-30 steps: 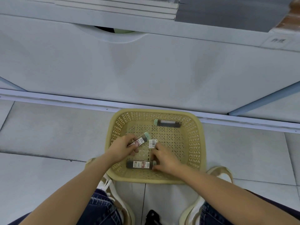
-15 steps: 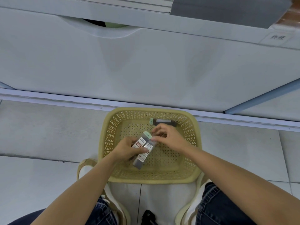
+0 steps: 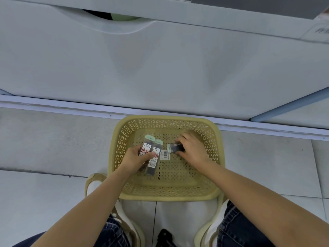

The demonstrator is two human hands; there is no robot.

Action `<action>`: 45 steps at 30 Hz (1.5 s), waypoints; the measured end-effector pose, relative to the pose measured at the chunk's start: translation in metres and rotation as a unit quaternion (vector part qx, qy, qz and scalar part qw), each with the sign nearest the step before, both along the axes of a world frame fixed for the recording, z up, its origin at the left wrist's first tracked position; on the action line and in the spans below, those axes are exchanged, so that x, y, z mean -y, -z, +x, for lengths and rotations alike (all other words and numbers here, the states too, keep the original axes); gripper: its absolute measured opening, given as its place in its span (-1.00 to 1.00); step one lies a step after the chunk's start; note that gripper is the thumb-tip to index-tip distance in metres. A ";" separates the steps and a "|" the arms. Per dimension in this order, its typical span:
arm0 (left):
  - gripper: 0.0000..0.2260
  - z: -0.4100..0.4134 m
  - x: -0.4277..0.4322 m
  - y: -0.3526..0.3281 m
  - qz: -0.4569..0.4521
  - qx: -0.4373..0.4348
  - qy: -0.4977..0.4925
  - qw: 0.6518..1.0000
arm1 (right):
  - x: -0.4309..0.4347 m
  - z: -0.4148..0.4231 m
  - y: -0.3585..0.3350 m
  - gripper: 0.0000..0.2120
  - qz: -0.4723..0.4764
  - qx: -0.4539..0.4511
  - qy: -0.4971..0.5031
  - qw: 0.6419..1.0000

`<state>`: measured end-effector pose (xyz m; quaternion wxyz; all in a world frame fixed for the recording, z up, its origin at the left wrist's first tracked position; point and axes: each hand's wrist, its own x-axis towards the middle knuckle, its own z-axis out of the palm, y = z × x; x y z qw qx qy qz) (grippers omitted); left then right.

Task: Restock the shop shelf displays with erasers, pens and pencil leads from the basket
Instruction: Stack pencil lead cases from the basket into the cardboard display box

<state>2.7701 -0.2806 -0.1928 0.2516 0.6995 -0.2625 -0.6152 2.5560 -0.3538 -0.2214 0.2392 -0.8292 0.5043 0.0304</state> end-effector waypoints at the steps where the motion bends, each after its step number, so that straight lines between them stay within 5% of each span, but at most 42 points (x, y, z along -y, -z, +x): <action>1: -0.88 0.000 0.000 -0.001 -0.001 -0.005 -0.010 1.000 | 0.002 0.000 -0.003 -0.71 0.000 -0.006 -0.022 1.000; 4: -0.89 -0.001 0.002 -0.003 -0.002 -0.013 -0.032 0.999 | 0.008 -0.001 -0.010 -0.78 0.007 0.014 -0.047 0.999; 7: -0.86 -0.002 0.003 -0.008 -0.005 -0.006 -0.053 0.999 | 0.012 0.000 -0.019 -0.80 0.101 0.111 0.039 0.988; 11: -0.83 -0.005 0.006 -0.024 -0.026 -0.033 -0.102 0.994 | 0.017 0.009 -0.041 -0.81 0.282 0.291 0.184 0.896; 16: -0.73 -0.015 0.015 -0.060 -0.078 -0.107 -0.130 0.983 | 0.021 0.026 -0.086 -0.87 0.338 0.427 0.213 0.811; 23: -0.86 -0.030 0.021 -0.130 -0.160 -0.142 -0.149 0.965 | 0.029 0.024 -0.165 -0.87 0.284 0.443 0.167 0.834; 28: -0.82 -0.042 0.027 -0.200 -0.240 -0.091 -0.048 0.965 | 0.036 0.007 -0.240 -0.54 0.234 0.426 0.101 0.868; 37: -0.92 -0.082 0.051 -0.338 -0.402 -0.004 0.014 0.916 | 0.031 -0.033 -0.398 -0.79 0.025 0.421 0.034 0.906; 45: -0.80 -0.126 0.067 -0.442 -0.500 -0.078 0.028 0.862 | 0.036 -0.100 -0.519 -0.95 -0.119 0.440 0.019 0.890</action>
